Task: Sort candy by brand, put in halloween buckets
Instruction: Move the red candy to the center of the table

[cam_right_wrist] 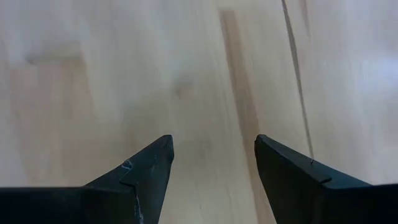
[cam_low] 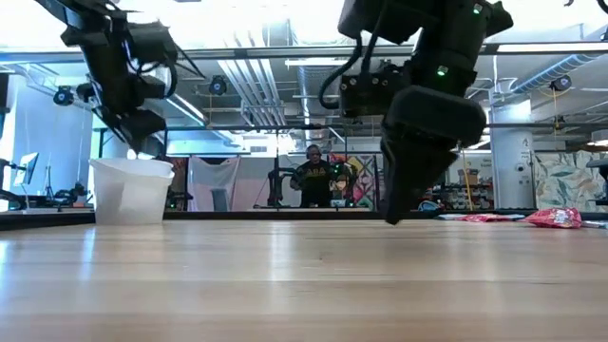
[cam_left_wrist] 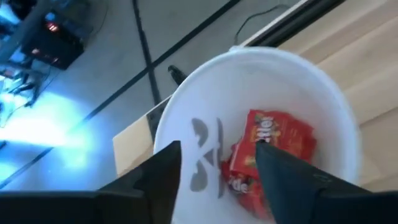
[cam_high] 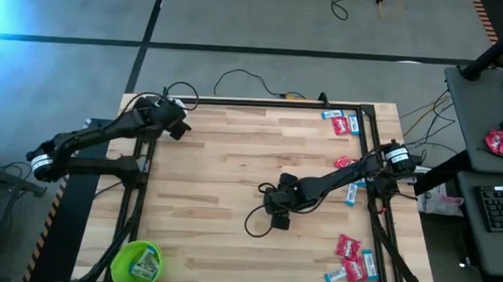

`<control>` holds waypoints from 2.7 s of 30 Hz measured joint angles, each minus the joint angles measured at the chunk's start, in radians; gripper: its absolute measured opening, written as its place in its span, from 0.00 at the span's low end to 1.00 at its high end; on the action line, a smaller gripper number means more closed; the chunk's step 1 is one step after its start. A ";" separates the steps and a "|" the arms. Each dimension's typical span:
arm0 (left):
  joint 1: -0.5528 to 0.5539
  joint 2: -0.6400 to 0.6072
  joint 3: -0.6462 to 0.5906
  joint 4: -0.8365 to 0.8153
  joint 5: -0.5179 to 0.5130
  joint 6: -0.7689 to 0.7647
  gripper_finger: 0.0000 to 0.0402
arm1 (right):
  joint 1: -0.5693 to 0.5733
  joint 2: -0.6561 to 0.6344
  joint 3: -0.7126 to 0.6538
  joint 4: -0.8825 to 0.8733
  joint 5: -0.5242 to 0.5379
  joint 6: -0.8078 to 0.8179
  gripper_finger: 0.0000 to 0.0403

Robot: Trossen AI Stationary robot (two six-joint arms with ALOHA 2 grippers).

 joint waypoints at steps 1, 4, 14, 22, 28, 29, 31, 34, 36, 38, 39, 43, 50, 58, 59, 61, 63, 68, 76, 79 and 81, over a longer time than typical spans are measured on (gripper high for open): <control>-0.013 -0.017 0.009 -0.003 0.010 -0.002 0.50 | -0.001 -0.004 0.000 -0.020 0.000 0.006 0.54; -0.091 -0.080 0.028 0.000 0.058 -0.024 0.56 | -0.001 -0.009 0.000 -0.062 0.000 0.015 0.54; -0.723 -0.223 -0.159 0.481 0.201 0.031 0.60 | 0.008 -0.029 -0.013 -0.003 0.091 -0.094 0.54; -1.059 -0.151 -0.341 0.909 0.078 0.034 0.60 | -0.004 -0.056 -0.018 -0.138 0.213 -0.029 0.54; -1.092 -0.079 -0.356 0.927 0.028 -0.078 0.60 | -0.075 -0.076 -0.020 -0.575 0.447 0.232 0.54; -1.092 -0.065 -0.356 0.934 0.027 -0.093 0.60 | -0.096 -0.076 -0.026 -0.646 0.459 0.287 0.54; -1.092 -0.035 -0.356 0.951 0.020 -0.104 0.60 | -0.149 -0.076 -0.045 -0.749 0.441 0.376 0.54; -1.092 0.014 -0.356 0.997 0.003 -0.106 0.60 | -0.237 -0.075 -0.096 -0.786 0.350 0.441 0.52; -1.091 0.043 -0.352 1.011 0.002 -0.106 0.60 | -0.293 -0.075 -0.135 -0.786 0.313 0.446 0.48; -1.091 0.067 -0.338 1.011 0.003 -0.099 0.60 | -0.349 -0.074 -0.172 -0.798 0.311 0.463 0.42; -1.091 0.076 -0.328 1.010 0.003 -0.088 0.60 | -0.381 -0.074 -0.186 -0.815 0.312 0.478 0.38; -1.091 0.109 -0.279 1.004 0.002 -0.008 0.60 | -0.485 -0.074 -0.241 -0.879 0.291 0.522 0.23; -1.092 0.158 -0.196 0.983 0.002 0.106 0.60 | -0.557 -0.074 -0.314 -0.761 0.249 0.442 0.03; -1.107 0.234 -0.179 0.985 0.001 0.067 0.60 | -0.512 -0.074 -0.307 -0.586 0.083 0.406 0.03; -1.107 0.245 -0.180 0.991 0.001 0.067 0.60 | -0.497 -0.074 -0.283 -0.573 0.061 0.407 0.03; -1.107 0.268 -0.183 1.005 -0.003 0.063 0.60 | -0.464 -0.074 -0.216 -0.534 0.024 0.387 0.03; -1.107 0.295 -0.183 1.020 -0.005 0.059 0.60 | -0.434 -0.072 -0.135 -0.499 0.015 0.336 0.03; -1.107 0.373 -0.183 1.093 -0.007 0.059 0.60 | -0.426 -0.072 0.016 -0.532 0.317 0.165 0.03; -1.111 0.452 -0.134 1.113 -0.006 0.072 0.60 | -0.710 -0.067 -0.013 -0.552 0.602 0.169 0.03; -1.111 0.472 -0.118 1.113 -0.006 0.079 0.60 | -0.841 -0.053 -0.058 -0.521 0.596 0.172 0.03; -1.111 0.483 -0.110 1.110 -0.006 0.083 0.60 | -0.904 -0.046 -0.094 -0.473 0.595 0.162 0.03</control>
